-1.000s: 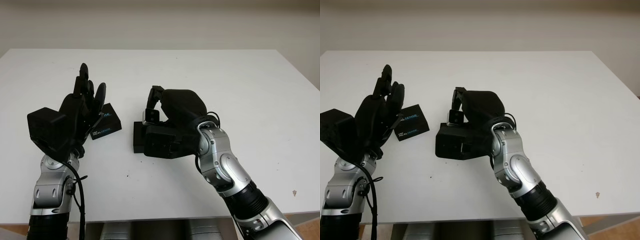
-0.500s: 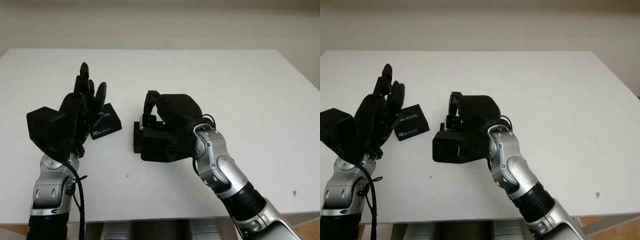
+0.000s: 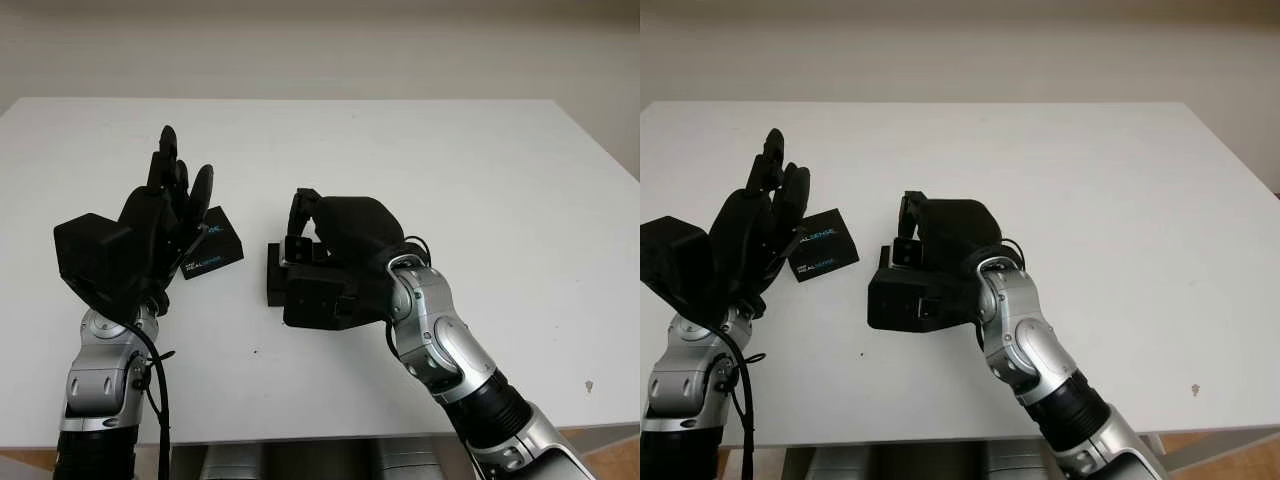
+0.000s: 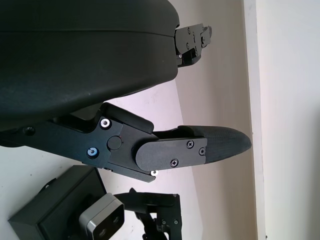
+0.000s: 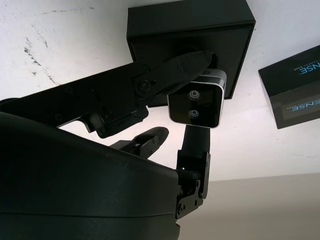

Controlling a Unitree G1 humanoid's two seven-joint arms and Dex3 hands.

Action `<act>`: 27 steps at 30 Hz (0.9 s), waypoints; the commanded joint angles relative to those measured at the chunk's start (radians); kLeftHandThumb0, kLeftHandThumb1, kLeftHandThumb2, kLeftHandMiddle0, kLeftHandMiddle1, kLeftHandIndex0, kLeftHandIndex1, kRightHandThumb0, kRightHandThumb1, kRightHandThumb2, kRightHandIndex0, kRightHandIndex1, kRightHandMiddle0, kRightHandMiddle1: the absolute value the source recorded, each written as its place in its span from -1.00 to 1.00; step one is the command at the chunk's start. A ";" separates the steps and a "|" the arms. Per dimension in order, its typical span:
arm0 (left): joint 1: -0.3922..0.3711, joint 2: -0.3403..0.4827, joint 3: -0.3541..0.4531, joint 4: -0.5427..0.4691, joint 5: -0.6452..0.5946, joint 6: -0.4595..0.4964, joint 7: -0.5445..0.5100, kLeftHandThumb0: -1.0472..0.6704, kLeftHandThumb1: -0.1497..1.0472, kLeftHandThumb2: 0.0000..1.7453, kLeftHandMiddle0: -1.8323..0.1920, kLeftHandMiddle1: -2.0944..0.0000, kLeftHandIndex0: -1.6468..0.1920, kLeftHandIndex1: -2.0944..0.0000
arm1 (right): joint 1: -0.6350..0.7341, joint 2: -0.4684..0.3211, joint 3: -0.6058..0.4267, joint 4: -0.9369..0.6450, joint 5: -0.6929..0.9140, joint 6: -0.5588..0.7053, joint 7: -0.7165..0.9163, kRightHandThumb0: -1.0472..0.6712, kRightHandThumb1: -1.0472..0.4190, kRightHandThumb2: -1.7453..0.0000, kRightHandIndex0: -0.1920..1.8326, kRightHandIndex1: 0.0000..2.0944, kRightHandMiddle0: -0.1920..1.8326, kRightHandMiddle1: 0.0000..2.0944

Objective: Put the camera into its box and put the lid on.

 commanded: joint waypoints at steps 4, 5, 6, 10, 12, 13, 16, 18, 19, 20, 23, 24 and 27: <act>-0.002 0.003 -0.002 -0.024 0.001 0.003 0.000 -0.68 1.00 -0.43 1.00 1.00 1.00 1.00 | 0.006 0.010 0.012 0.001 -0.010 0.021 0.012 -0.20 -1.00 0.89 -0.28 -0.94 -0.61 0.96; -0.002 0.003 -0.001 -0.025 0.000 0.002 -0.002 -0.67 1.00 -0.43 1.00 1.00 1.00 1.00 | 0.008 0.009 0.014 0.004 -0.010 0.019 0.008 -0.20 -1.00 0.88 -0.28 -0.94 -0.62 0.96; -0.001 0.003 -0.001 -0.025 -0.001 0.001 -0.003 -0.67 1.00 -0.42 1.00 1.00 1.00 1.00 | 0.010 0.008 0.016 0.006 -0.011 0.017 0.005 -0.20 -1.00 0.87 -0.27 -0.94 -0.61 0.97; 0.003 0.000 -0.001 -0.028 0.001 -0.005 -0.001 -0.67 1.00 -0.42 1.00 1.00 1.00 1.00 | 0.014 0.001 0.022 0.013 -0.016 0.009 0.001 -0.19 -1.00 0.84 -0.24 -0.92 -0.59 1.00; 0.006 0.002 -0.003 -0.031 0.005 -0.003 0.000 -0.68 1.00 -0.43 1.00 1.00 1.00 1.00 | 0.013 -0.001 0.026 0.019 -0.023 0.013 0.003 -0.19 -1.00 0.83 -0.24 -0.92 -0.63 1.00; 0.007 0.002 -0.003 -0.033 0.005 0.001 -0.001 -0.69 1.00 -0.43 1.00 1.00 1.00 1.00 | 0.012 0.000 0.027 0.023 -0.028 0.015 0.004 -0.19 -1.00 0.82 -0.26 -0.93 -0.65 1.00; 0.006 0.001 -0.002 -0.031 0.005 0.000 0.000 -0.69 1.00 -0.43 1.00 1.00 1.00 1.00 | 0.009 0.002 0.029 0.034 -0.038 0.017 0.001 -0.19 -1.00 0.82 -0.25 -0.93 -0.63 1.00; 0.006 -0.001 -0.001 -0.030 -0.001 -0.005 -0.004 -0.67 1.00 -0.43 1.00 1.00 1.00 1.00 | 0.010 0.002 0.029 0.035 -0.039 0.018 0.001 -0.20 -1.00 0.85 -0.24 -0.92 -0.59 1.00; 0.006 -0.002 -0.001 -0.029 -0.001 -0.007 -0.004 -0.67 1.00 -0.43 1.00 1.00 1.00 1.00 | 0.010 0.001 0.029 0.034 -0.040 0.018 0.003 -0.21 -1.00 0.86 -0.23 -0.92 -0.58 1.00; 0.006 -0.003 -0.001 -0.029 -0.001 -0.008 -0.003 -0.67 1.00 -0.43 1.00 1.00 1.00 1.00 | 0.009 -0.002 0.030 0.034 -0.043 0.017 0.008 -0.21 -1.00 0.87 -0.22 -0.91 -0.57 1.00; 0.005 -0.004 0.000 -0.027 -0.001 -0.009 -0.001 -0.67 1.00 -0.43 1.00 1.00 1.00 1.00 | 0.004 -0.007 0.036 0.035 -0.054 0.018 0.021 -0.22 -1.00 0.87 -0.24 -0.93 -0.60 0.96; 0.004 -0.003 0.000 -0.025 -0.001 -0.009 -0.002 -0.67 1.00 -0.43 1.00 1.00 1.00 1.00 | 0.002 -0.008 0.038 0.036 -0.058 0.019 0.027 -0.22 -1.00 0.88 -0.25 -0.93 -0.61 0.95; 0.003 -0.002 -0.002 -0.024 0.004 -0.009 0.001 -0.67 1.00 -0.42 1.00 1.00 1.00 1.00 | 0.002 -0.009 0.039 0.035 -0.068 0.018 0.033 -0.24 -0.99 0.91 -0.23 -0.92 -0.60 0.89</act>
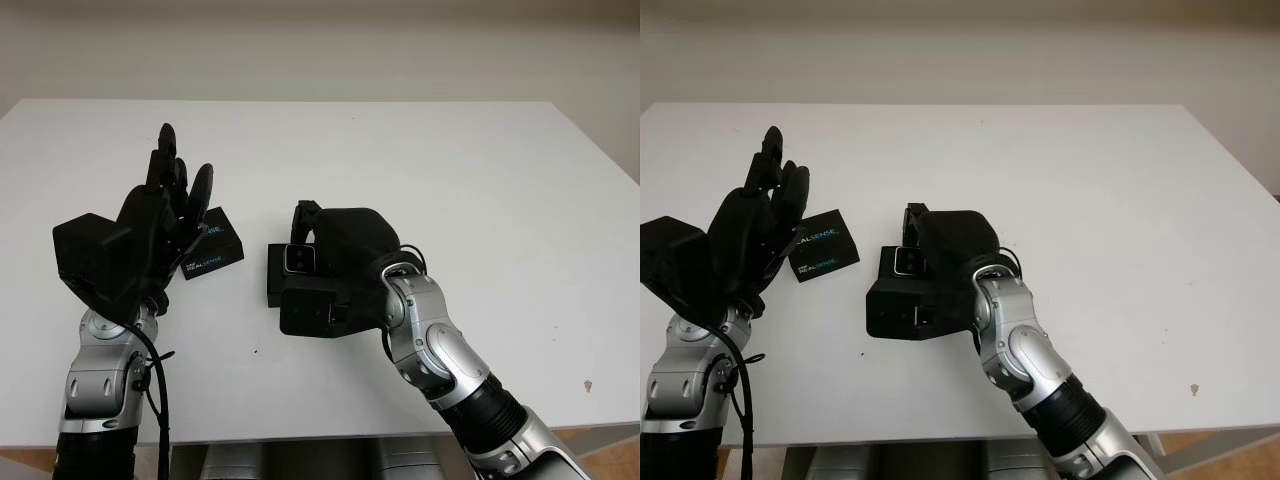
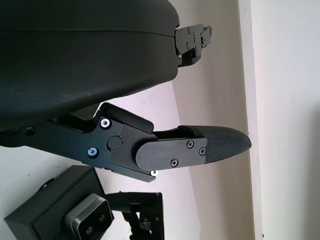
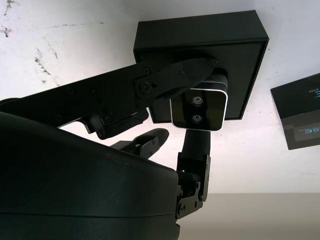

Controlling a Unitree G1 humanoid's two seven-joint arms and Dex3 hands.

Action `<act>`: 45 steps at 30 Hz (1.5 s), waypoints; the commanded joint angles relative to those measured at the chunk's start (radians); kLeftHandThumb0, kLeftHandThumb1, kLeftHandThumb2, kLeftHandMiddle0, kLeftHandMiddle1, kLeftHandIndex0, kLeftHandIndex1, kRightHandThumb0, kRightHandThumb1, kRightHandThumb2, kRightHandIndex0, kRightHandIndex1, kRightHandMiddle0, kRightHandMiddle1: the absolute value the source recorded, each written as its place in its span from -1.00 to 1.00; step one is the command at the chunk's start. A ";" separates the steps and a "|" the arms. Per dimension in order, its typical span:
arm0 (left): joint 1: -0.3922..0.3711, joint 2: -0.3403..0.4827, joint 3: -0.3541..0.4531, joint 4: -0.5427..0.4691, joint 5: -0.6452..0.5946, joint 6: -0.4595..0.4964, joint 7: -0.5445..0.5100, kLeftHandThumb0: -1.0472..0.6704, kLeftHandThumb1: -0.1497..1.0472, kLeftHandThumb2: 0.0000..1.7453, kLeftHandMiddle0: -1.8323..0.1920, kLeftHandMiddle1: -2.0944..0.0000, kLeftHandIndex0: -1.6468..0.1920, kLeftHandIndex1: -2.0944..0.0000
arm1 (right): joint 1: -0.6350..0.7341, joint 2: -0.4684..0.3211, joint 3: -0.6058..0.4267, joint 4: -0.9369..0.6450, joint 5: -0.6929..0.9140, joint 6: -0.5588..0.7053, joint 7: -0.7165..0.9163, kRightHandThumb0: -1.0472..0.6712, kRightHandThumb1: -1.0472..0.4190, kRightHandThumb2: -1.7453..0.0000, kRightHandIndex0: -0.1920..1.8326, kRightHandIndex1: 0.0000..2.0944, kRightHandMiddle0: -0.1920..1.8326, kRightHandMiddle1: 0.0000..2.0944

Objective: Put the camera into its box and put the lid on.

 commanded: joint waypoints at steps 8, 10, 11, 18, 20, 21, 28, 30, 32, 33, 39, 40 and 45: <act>-0.002 -0.008 0.001 -0.011 -0.005 -0.002 0.006 -0.67 1.00 -0.43 1.00 1.00 1.00 1.00 | -0.006 -0.014 0.011 -0.001 -0.038 0.000 0.026 -0.25 -0.99 0.92 -0.22 -0.92 -0.64 0.78; -0.001 -0.008 0.000 -0.013 -0.004 0.000 0.007 -0.67 1.00 -0.44 1.00 1.00 1.00 1.00 | -0.009 -0.015 0.016 -0.004 -0.050 0.005 0.040 -0.26 -0.98 0.93 -0.21 -0.91 -0.62 0.75; -0.001 -0.008 0.001 -0.014 -0.008 0.002 0.004 -0.67 1.00 -0.44 1.00 1.00 1.00 1.00 | -0.013 -0.019 0.021 -0.004 -0.060 0.007 0.056 -0.27 -0.99 0.93 -0.22 -0.92 -0.64 0.72; 0.001 -0.007 -0.001 -0.011 -0.006 -0.008 0.004 -0.67 1.00 -0.44 1.00 1.00 1.00 1.00 | -0.012 -0.035 0.035 -0.040 -0.113 -0.005 0.110 -0.52 -0.93 0.94 -0.55 -0.98 -0.75 -0.19; 0.000 -0.007 -0.002 -0.009 -0.004 -0.009 0.006 -0.68 1.00 -0.44 1.00 1.00 1.00 1.00 | -0.013 -0.035 0.036 -0.045 -0.123 -0.006 0.119 -0.55 -0.92 0.94 -0.65 -0.98 -0.70 -0.48; 0.000 -0.006 -0.002 -0.008 -0.003 -0.011 0.005 -0.67 1.00 -0.43 1.00 1.00 1.00 1.00 | -0.014 -0.036 0.037 -0.046 -0.128 -0.008 0.121 -0.56 -0.91 0.94 -0.69 -0.99 -0.68 -0.56; 0.000 -0.008 -0.004 -0.010 0.001 -0.011 0.007 -0.66 1.00 -0.42 1.00 1.00 1.00 1.00 | -0.013 -0.042 0.029 -0.061 -0.129 -0.028 0.143 -0.60 -0.84 0.95 -0.84 -0.99 -0.69 -0.80; 0.003 -0.003 -0.006 -0.008 0.001 -0.020 -0.004 -0.65 1.00 -0.41 1.00 1.00 1.00 1.00 | -0.012 -0.042 0.027 -0.063 -0.127 -0.030 0.148 -0.60 -0.84 0.95 -0.85 -0.99 -0.69 -0.82; 0.002 -0.006 -0.003 -0.006 -0.004 -0.020 -0.005 -0.64 1.00 -0.40 1.00 1.00 1.00 1.00 | -0.014 -0.043 0.025 -0.066 -0.128 -0.030 0.156 -0.60 -0.84 0.94 -0.85 -0.99 -0.70 -0.84; 0.002 -0.009 -0.001 -0.005 -0.007 -0.021 -0.003 -0.63 1.00 -0.41 1.00 1.00 1.00 1.00 | -0.015 -0.043 0.024 -0.067 -0.129 -0.030 0.159 -0.60 -0.84 0.94 -0.86 -0.99 -0.70 -0.85; 0.002 -0.002 -0.006 -0.001 0.001 -0.024 -0.008 -0.65 1.00 -0.40 1.00 1.00 1.00 1.00 | -0.024 -0.051 0.008 -0.101 -0.128 -0.035 0.171 -0.62 -0.83 0.94 -0.88 -0.98 -0.73 -0.89; 0.003 -0.001 -0.005 -0.002 0.002 -0.025 -0.008 -0.66 1.00 -0.40 1.00 1.00 1.00 1.00 | -0.032 -0.061 -0.007 -0.128 -0.123 -0.038 0.187 -0.62 -0.83 0.94 -0.88 -0.98 -0.73 -0.90; 0.005 0.007 0.001 -0.003 0.002 -0.022 -0.011 -0.66 1.00 -0.41 1.00 1.00 1.00 1.00 | -0.066 -0.079 -0.115 -0.234 -0.054 -0.047 0.229 -0.66 -0.91 0.92 -0.87 -0.96 -0.74 -0.91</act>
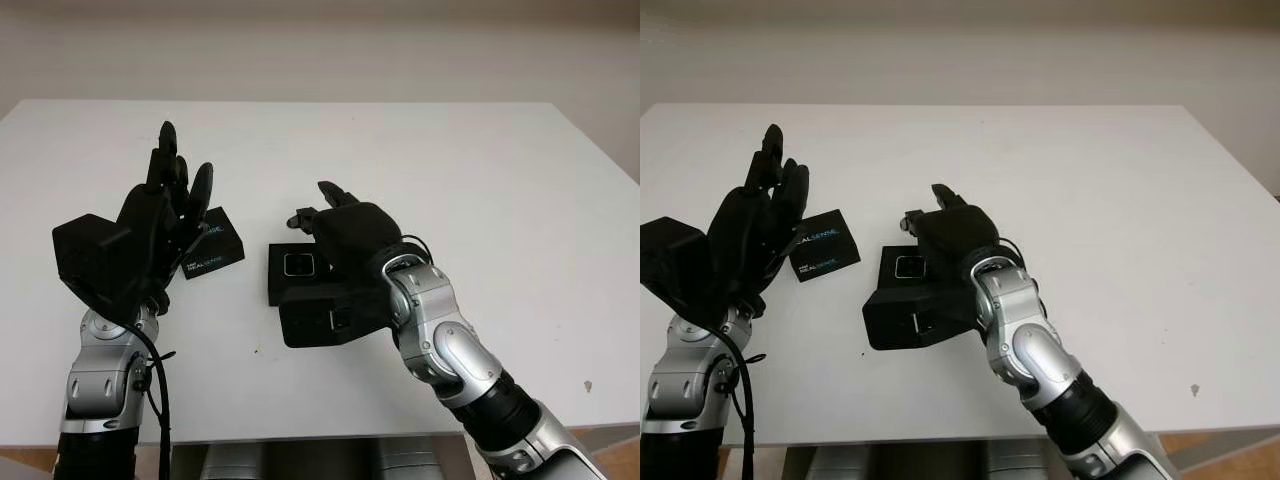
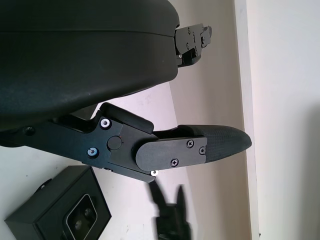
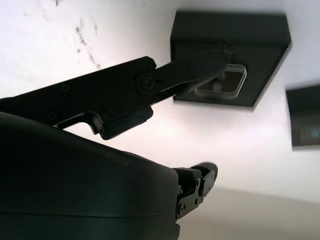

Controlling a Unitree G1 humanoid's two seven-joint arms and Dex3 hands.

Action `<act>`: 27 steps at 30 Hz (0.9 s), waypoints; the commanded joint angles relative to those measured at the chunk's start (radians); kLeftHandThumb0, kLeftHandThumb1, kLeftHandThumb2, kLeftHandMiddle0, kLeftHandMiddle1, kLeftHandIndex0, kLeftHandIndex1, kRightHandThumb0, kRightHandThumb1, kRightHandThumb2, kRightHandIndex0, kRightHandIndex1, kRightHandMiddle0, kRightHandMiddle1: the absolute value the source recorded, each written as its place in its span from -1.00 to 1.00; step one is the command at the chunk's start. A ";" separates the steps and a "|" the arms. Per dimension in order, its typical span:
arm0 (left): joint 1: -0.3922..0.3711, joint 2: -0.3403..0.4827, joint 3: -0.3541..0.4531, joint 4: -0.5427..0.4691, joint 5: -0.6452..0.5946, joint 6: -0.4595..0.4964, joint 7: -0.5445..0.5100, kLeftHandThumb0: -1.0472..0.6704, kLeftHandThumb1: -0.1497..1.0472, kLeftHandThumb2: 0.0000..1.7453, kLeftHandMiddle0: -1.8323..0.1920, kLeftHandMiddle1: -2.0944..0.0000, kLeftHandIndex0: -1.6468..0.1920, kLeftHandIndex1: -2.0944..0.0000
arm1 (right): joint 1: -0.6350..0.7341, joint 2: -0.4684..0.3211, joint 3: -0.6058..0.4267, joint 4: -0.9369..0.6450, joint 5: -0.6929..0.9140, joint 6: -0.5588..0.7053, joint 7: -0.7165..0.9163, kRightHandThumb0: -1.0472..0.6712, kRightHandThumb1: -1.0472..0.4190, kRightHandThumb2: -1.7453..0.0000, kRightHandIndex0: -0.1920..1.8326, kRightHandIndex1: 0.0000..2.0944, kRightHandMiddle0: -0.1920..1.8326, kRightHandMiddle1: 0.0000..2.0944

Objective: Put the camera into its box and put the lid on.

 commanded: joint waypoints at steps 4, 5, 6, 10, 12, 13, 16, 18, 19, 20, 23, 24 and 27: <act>0.003 0.014 0.011 -0.018 -0.004 0.019 -0.002 -0.68 1.00 -0.43 1.00 1.00 1.00 1.00 | -0.046 -0.008 -0.164 -0.093 0.184 -0.020 -0.013 -0.64 -0.96 0.92 -0.78 -0.92 -0.67 -0.90; 0.003 0.016 0.013 -0.022 -0.006 0.024 -0.003 -0.68 1.00 -0.43 1.00 1.00 1.00 1.00 | -0.054 -0.015 -0.190 -0.105 0.224 -0.011 0.012 -0.63 -0.98 0.91 -0.77 -0.92 -0.68 -0.90; 0.003 0.017 0.015 -0.027 -0.007 0.027 -0.002 -0.69 1.00 -0.43 1.00 1.00 1.00 1.00 | -0.065 -0.021 -0.216 -0.118 0.259 0.010 0.042 -0.62 -0.99 0.88 -0.75 -0.91 -0.67 -0.90; 0.002 0.032 0.017 -0.051 0.007 0.032 0.003 -0.68 1.00 -0.43 1.00 1.00 1.00 1.00 | -0.099 -0.050 -0.292 -0.134 0.365 0.064 0.084 -0.62 -1.00 0.89 -0.68 -0.89 -0.61 -0.89; -0.001 0.045 0.021 -0.061 0.014 0.036 0.001 -0.69 1.00 -0.42 1.00 1.00 1.00 1.00 | -0.112 -0.063 -0.328 -0.101 0.423 0.070 0.077 -0.61 -0.99 0.91 -0.65 -0.88 -0.59 -0.89; -0.003 0.062 0.015 -0.062 0.034 0.037 0.001 -0.67 1.00 -0.44 1.00 1.00 1.00 1.00 | -0.119 -0.071 -0.343 -0.071 0.451 0.063 0.064 -0.62 -1.00 0.90 -0.63 -0.88 -0.58 -0.89; -0.010 0.137 -0.019 -0.051 0.154 0.014 0.010 -0.64 1.00 -0.48 0.99 0.99 1.00 1.00 | -0.127 -0.060 -0.402 0.030 0.560 0.039 -0.003 -0.64 -1.00 0.85 -0.61 -0.88 -0.56 -0.89; -0.014 0.187 -0.035 -0.033 0.224 -0.005 0.005 -0.64 1.00 -0.58 0.99 0.98 1.00 0.99 | -0.130 -0.034 -0.454 0.101 0.664 0.023 -0.044 -0.60 -1.00 0.86 -0.59 -0.88 -0.56 -0.89; -0.017 0.217 -0.045 -0.026 0.260 -0.004 -0.003 -0.65 1.00 -0.64 1.00 0.98 1.00 0.99 | -0.134 -0.018 -0.481 0.135 0.715 0.035 -0.062 -0.57 -1.00 0.87 -0.63 -0.89 -0.58 -0.90; -0.018 0.238 -0.051 -0.020 0.285 -0.004 -0.010 -0.67 1.00 -0.66 1.00 0.99 0.99 0.99 | -0.136 -0.010 -0.494 0.157 0.751 0.046 -0.077 -0.57 -1.00 0.87 -0.65 -0.91 -0.60 -0.90; -0.042 0.339 -0.087 0.012 0.390 -0.010 -0.049 -0.68 1.00 -0.71 0.97 0.97 0.96 0.97 | -0.133 -0.004 -0.524 0.241 0.830 0.006 -0.137 -0.56 -1.00 0.86 -0.68 -0.92 -0.61 -0.91; -0.054 0.367 -0.095 0.026 0.411 -0.016 -0.067 -0.68 1.00 -0.77 0.96 0.96 0.93 0.95 | -0.131 -0.004 -0.530 0.267 0.854 -0.014 -0.153 -0.58 -1.00 0.83 -0.69 -0.93 -0.62 -0.91; -0.103 0.448 -0.125 0.085 0.451 -0.035 -0.148 -0.68 1.00 -0.87 0.94 0.95 0.93 0.95 | -0.124 -0.007 -0.543 0.327 0.910 -0.069 -0.195 -0.62 -1.00 0.75 -0.69 -0.93 -0.63 -0.91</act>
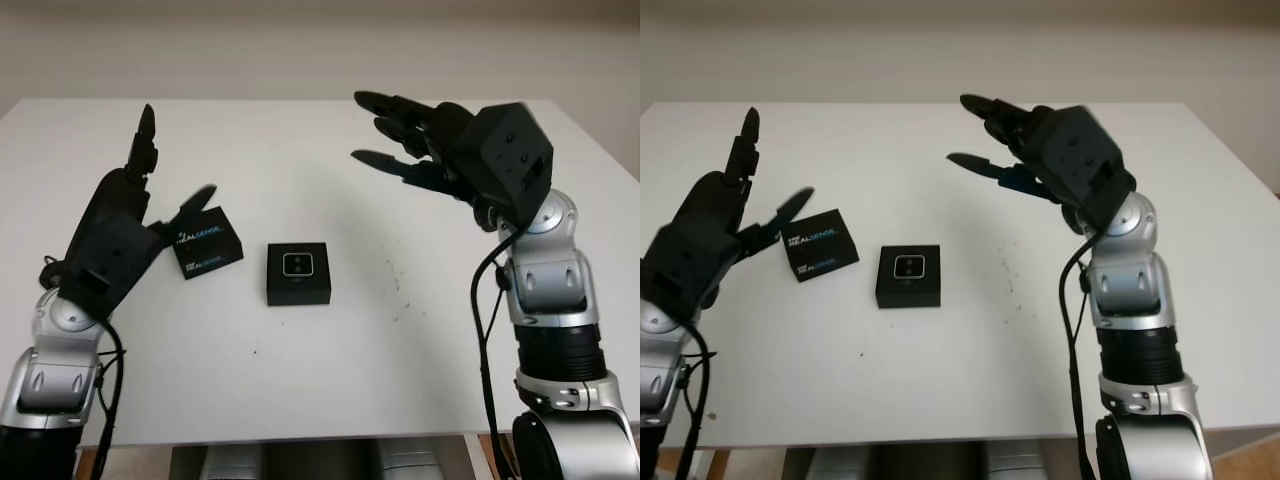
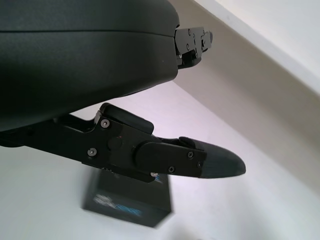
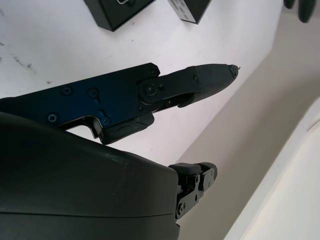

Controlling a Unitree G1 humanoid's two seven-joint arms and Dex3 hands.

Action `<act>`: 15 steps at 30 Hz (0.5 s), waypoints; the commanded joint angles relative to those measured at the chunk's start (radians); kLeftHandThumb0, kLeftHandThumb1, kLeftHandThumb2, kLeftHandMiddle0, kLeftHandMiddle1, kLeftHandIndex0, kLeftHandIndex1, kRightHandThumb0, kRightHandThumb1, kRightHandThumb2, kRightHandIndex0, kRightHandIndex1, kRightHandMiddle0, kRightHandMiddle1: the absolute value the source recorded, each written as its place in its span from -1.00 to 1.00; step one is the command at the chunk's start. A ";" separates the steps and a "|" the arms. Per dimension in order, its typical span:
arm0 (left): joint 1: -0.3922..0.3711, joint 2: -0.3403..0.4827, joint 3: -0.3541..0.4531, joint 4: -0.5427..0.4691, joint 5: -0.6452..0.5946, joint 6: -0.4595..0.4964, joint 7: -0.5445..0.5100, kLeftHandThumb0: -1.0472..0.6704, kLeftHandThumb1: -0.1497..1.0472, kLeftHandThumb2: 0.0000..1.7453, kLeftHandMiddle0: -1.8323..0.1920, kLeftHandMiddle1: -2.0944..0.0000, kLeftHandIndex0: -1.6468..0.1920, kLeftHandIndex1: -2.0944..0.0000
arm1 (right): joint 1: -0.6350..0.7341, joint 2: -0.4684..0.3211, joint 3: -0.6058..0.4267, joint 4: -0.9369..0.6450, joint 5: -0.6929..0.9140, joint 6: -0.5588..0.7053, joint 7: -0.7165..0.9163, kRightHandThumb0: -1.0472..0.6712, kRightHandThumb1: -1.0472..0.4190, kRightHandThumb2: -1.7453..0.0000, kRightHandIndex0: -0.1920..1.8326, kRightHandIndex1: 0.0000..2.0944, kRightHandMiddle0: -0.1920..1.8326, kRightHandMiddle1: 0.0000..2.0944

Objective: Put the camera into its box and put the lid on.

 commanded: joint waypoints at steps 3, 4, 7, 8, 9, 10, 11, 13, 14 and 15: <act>-0.136 0.111 -0.065 0.136 0.045 -0.078 -0.109 -0.66 0.96 -0.92 0.85 0.92 0.84 0.91 | -0.008 0.002 -0.027 0.040 0.073 -0.020 -0.042 -0.64 -1.00 0.71 -0.72 -0.95 -0.67 -0.93; -0.168 0.126 -0.084 0.175 0.063 -0.087 -0.125 -0.65 0.94 -0.93 0.79 0.90 0.79 0.90 | -0.009 -0.001 -0.028 0.044 0.086 -0.015 -0.046 -0.63 -1.00 0.70 -0.73 -0.95 -0.68 -0.93; -0.237 0.141 -0.129 0.244 0.117 -0.082 -0.151 -0.70 0.90 -0.94 0.52 0.85 0.68 0.88 | -0.009 -0.019 -0.020 0.053 0.105 -0.022 -0.052 -0.60 -1.00 0.70 -0.73 -0.95 -0.68 -0.94; -0.266 0.146 -0.152 0.269 0.142 -0.079 -0.164 -0.71 0.91 -0.94 0.53 0.87 0.66 0.88 | -0.011 -0.026 -0.015 0.057 0.105 -0.025 -0.052 -0.60 -1.00 0.69 -0.72 -0.95 -0.67 -0.93; -0.295 0.150 -0.177 0.295 0.170 -0.077 -0.175 -0.72 0.92 -0.93 0.54 0.89 0.65 0.88 | -0.013 -0.032 -0.010 0.058 0.106 -0.023 -0.052 -0.61 -1.00 0.69 -0.72 -0.95 -0.67 -0.93; -0.325 0.151 -0.199 0.319 0.197 -0.063 -0.190 -0.73 0.93 -0.93 0.52 0.89 0.63 0.88 | -0.014 -0.037 -0.007 0.062 0.107 -0.024 -0.051 -0.61 -1.00 0.69 -0.72 -0.95 -0.67 -0.93; -0.349 0.153 -0.219 0.343 0.220 -0.065 -0.198 -0.73 0.93 -0.93 0.52 0.90 0.62 0.88 | -0.017 -0.040 -0.003 0.064 0.108 -0.020 -0.053 -0.62 -1.00 0.70 -0.72 -0.95 -0.67 -0.93; -0.385 0.147 -0.243 0.378 0.246 -0.068 -0.204 -0.72 0.92 -0.94 0.51 0.91 0.59 0.88 | -0.019 -0.046 0.006 0.068 0.108 -0.020 -0.057 -0.62 -1.00 0.70 -0.71 -0.94 -0.67 -0.93; -0.401 0.144 -0.257 0.390 0.262 -0.060 -0.213 -0.71 0.92 -0.94 0.53 0.92 0.60 0.89 | -0.020 -0.047 0.008 0.072 0.110 -0.022 -0.059 -0.63 -1.00 0.71 -0.71 -0.94 -0.66 -0.93; -0.417 0.142 -0.274 0.399 0.281 -0.043 -0.230 -0.73 0.93 -0.93 0.59 0.95 0.63 0.91 | -0.021 -0.048 0.009 0.075 0.112 -0.023 -0.061 -0.63 -1.00 0.72 -0.67 -0.92 -0.65 -0.92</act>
